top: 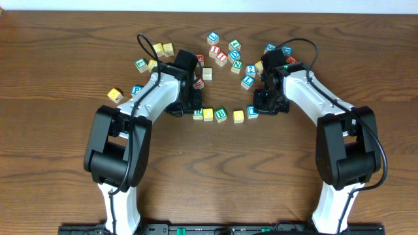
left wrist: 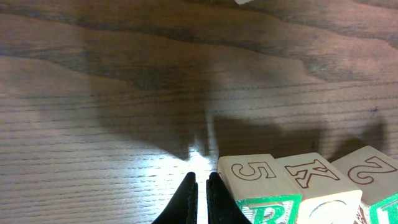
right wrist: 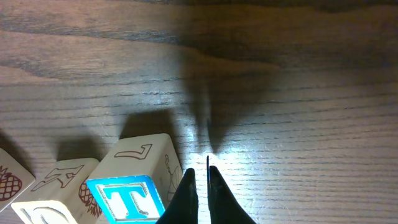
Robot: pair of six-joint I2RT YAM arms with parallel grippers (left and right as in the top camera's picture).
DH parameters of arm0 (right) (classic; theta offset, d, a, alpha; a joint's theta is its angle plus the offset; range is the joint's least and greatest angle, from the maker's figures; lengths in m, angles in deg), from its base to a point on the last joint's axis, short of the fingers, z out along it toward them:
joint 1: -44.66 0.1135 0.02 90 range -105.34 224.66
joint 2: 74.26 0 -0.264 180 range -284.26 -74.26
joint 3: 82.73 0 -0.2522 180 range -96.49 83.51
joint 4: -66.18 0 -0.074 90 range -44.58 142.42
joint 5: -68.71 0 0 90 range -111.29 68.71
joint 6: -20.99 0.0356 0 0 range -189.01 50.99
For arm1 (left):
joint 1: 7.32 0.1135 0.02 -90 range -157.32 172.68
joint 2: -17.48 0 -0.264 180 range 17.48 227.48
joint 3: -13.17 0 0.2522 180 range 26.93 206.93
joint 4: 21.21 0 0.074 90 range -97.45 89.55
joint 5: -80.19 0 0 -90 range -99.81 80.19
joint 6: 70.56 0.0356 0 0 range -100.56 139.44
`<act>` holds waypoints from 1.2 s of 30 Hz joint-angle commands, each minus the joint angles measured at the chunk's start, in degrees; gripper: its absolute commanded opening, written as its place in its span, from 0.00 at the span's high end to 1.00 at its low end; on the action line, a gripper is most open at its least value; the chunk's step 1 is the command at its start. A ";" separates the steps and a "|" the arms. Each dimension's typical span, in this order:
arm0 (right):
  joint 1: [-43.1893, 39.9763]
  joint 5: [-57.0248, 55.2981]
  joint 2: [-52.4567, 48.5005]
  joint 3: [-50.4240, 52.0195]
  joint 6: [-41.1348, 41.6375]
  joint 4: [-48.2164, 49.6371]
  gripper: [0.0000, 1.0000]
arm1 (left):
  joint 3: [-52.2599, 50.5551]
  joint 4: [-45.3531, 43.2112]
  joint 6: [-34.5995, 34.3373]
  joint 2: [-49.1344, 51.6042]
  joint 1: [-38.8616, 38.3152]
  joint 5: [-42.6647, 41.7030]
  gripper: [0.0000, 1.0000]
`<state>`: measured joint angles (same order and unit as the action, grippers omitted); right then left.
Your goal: Spell out ROBOT
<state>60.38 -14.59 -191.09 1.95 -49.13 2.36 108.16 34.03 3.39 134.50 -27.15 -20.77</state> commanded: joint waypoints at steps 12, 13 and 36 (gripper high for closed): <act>3.54 1.86 -0.50 0.26 -0.22 -0.92 0.97 | -0.39 0.39 -0.55 0.24 -1.90 -3.15 0.93; 3.63 1.86 -0.50 0.26 -0.22 -0.94 0.97 | -0.39 0.39 -0.55 0.24 -1.90 -3.21 0.92; 4.68 4.22 -0.50 0.26 0.87 -0.94 0.96 | -0.39 -1.29 -4.85 0.24 -2.95 -8.11 0.92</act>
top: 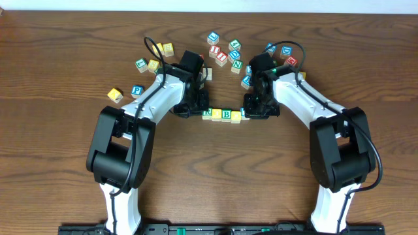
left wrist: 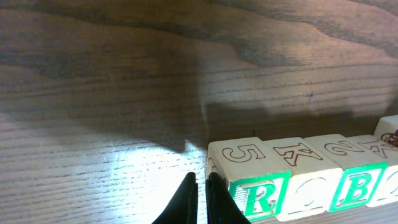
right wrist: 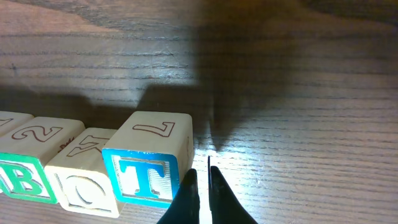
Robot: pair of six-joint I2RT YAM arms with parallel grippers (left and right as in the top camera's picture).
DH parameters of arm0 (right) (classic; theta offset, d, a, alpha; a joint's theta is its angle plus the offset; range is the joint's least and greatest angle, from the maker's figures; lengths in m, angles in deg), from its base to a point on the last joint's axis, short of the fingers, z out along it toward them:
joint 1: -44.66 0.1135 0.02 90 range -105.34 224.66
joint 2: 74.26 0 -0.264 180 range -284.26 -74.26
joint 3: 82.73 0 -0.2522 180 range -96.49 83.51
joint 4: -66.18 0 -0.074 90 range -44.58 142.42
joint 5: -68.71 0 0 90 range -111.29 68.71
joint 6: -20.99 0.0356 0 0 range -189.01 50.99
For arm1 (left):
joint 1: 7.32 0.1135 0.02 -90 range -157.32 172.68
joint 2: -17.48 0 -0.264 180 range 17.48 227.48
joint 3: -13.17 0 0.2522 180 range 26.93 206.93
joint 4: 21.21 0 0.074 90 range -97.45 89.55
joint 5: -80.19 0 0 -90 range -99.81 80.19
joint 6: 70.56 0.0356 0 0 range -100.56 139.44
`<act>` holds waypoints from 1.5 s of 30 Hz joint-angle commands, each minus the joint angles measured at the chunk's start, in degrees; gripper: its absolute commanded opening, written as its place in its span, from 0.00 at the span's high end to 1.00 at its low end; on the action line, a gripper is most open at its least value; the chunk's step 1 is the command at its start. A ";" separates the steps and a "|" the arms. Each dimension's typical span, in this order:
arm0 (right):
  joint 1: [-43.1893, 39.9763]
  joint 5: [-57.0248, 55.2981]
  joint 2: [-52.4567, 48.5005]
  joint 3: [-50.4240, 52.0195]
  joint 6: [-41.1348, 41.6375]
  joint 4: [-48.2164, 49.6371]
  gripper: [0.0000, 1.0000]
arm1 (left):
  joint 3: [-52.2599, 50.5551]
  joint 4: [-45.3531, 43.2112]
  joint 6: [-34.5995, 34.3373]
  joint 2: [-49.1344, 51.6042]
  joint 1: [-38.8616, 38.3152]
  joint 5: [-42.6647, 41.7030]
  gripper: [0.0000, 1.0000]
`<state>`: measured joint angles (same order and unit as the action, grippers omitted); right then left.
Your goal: Spell out ROBOT
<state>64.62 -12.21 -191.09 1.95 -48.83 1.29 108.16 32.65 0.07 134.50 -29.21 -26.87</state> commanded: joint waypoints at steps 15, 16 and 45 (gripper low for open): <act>-2.78 0.26 3.89 -0.57 -3.15 -1.09 0.93 | 1.07 0.09 -0.15 0.20 0.46 2.32 0.93; -2.89 0.15 4.37 -0.57 -3.15 -1.14 0.94 | 1.33 0.09 0.28 0.17 0.72 2.32 0.92; 10.84 -0.24 3.63 0.26 -2.40 -2.84 0.99 | 2.62 0.07 2.19 -12.55 11.58 12.87 0.92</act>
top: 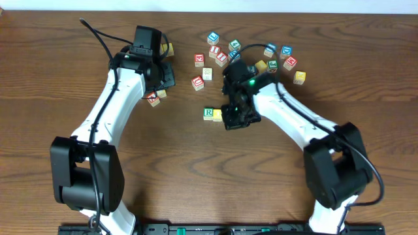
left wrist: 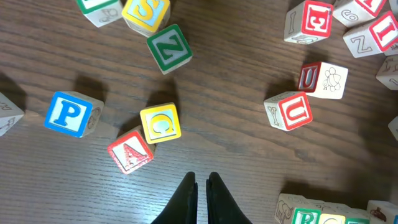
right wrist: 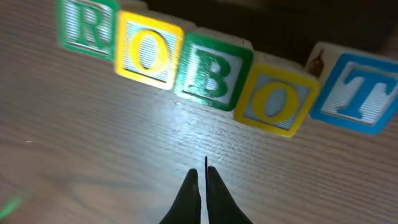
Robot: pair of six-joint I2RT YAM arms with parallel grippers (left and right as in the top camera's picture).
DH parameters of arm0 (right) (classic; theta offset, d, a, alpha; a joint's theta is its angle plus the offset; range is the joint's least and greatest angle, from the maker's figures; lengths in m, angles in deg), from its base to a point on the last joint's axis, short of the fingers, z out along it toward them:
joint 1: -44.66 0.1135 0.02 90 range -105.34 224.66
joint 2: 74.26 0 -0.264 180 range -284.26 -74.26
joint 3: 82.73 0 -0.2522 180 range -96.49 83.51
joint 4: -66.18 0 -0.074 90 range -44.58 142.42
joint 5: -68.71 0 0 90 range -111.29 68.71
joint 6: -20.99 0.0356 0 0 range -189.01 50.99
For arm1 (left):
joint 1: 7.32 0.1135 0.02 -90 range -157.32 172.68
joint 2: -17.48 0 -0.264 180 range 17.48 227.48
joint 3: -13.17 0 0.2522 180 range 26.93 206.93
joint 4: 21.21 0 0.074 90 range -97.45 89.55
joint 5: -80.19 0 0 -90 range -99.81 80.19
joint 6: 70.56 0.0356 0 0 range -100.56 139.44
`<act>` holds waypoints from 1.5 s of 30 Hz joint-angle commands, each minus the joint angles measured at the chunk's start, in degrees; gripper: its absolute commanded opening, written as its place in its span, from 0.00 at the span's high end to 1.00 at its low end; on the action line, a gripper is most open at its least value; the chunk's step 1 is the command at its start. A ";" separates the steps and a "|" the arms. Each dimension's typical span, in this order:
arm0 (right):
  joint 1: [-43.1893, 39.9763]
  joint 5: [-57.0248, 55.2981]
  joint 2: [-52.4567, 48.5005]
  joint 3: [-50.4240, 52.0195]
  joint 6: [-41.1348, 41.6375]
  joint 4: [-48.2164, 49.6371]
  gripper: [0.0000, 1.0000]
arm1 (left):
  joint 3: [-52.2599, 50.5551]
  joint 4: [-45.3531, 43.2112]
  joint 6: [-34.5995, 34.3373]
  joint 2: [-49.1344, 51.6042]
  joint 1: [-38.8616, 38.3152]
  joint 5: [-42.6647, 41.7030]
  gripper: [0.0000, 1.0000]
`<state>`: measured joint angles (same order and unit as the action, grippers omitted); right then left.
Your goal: Spell out ROBOT
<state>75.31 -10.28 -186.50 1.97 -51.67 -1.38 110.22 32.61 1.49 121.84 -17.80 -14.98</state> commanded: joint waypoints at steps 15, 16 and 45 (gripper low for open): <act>-0.09 -5.60 -4.46 0.31 1.51 1.16 0.99 | 0.52 0.09 0.74 0.11 0.17 0.98 0.93; -0.09 -5.84 -4.46 0.31 1.55 1.40 0.99 | 0.52 0.09 0.74 0.11 0.17 0.98 0.92; -1.38 -6.51 -3.63 -2.73 1.66 2.82 0.99 | 0.46 0.09 0.74 0.11 0.11 0.96 0.92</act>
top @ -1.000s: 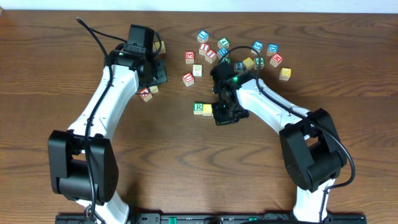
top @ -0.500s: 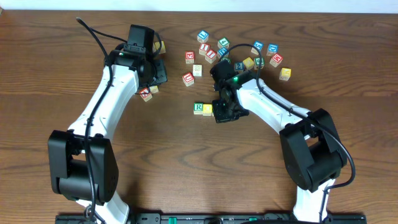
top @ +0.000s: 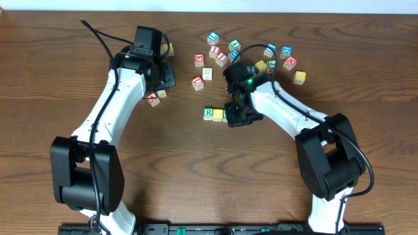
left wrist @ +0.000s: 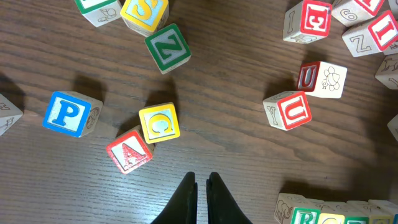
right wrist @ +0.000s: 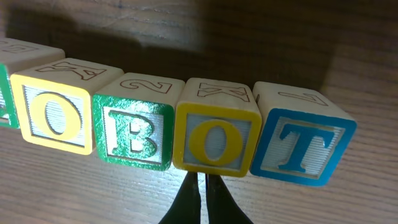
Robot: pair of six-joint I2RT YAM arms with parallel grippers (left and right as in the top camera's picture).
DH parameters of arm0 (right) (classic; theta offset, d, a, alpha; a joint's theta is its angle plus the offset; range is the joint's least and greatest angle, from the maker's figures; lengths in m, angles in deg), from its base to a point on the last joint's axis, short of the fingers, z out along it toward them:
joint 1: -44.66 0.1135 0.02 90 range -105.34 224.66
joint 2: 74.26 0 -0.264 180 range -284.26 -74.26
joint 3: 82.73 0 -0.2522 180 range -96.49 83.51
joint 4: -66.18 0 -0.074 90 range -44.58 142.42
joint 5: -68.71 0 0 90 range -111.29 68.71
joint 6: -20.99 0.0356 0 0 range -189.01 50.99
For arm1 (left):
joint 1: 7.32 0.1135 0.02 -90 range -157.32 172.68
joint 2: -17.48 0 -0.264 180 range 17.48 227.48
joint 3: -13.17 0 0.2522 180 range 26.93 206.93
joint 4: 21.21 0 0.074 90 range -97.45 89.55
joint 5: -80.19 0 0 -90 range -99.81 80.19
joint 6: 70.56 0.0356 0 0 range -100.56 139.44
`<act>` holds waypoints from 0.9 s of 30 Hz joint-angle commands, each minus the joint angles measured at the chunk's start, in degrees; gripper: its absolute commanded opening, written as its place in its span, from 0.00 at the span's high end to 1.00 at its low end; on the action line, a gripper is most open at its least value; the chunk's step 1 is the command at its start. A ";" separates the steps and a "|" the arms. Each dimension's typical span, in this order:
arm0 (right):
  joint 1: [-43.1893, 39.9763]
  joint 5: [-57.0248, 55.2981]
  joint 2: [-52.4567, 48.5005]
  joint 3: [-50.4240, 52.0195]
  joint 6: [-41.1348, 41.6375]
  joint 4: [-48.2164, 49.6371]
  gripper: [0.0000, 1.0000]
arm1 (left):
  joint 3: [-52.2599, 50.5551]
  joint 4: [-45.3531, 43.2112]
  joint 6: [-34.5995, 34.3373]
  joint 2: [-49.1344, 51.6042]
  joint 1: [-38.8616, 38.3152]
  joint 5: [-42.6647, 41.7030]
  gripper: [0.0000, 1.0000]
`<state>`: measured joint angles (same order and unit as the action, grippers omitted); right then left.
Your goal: Spell out ROBOT
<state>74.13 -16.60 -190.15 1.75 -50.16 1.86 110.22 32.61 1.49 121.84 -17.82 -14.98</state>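
Five letter blocks stand side by side in a row. In the right wrist view they read yellow O [right wrist: 55, 118], green B [right wrist: 134, 132], yellow O [right wrist: 216, 137] and blue T [right wrist: 300, 147]. The green R [top: 208, 113] shows at the row's left end from overhead. My right gripper [right wrist: 203, 178] is shut, its tips at the front face of the second O. It covers most of the row overhead [top: 236, 116]. My left gripper [left wrist: 202, 182] is shut and empty, high above loose blocks at the back left.
Loose blocks lie under the left gripper: blue P [left wrist: 65, 114], yellow C [left wrist: 160, 122], red A [left wrist: 129, 152], green Z [left wrist: 168, 46], red U [left wrist: 292, 111]. More loose blocks [top: 222, 52] are scattered behind the row, towards the back right [top: 289, 62].
My right gripper has come closer to the row, from standing off in front of it to tips at the second O. The left arm has not moved.
First both shut grippers stood at the ends of a gappy row, left beside R, right beside T. Then the row was closed up between them. Later the left arm was high at the back left and the right gripper faced ROBOT; now it touches the O.
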 commanded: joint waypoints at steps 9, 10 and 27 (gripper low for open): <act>-0.79 -2.95 2.43 -8.61 -2.45 -4.09 0.99 | 0.42 0.09 0.72 0.11 0.13 0.96 0.92; -1.20 -3.96 2.43 -8.57 -1.49 -3.69 0.99 | 0.42 0.11 0.72 0.13 0.13 0.94 0.92; -4.72 -5.60 2.34 -5.38 4.96 6.27 0.99 | -0.57 -0.28 0.72 0.24 0.13 0.94 0.92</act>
<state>68.82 -21.56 -189.26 -4.41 -46.55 7.19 110.20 32.50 1.49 121.84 -17.82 -14.98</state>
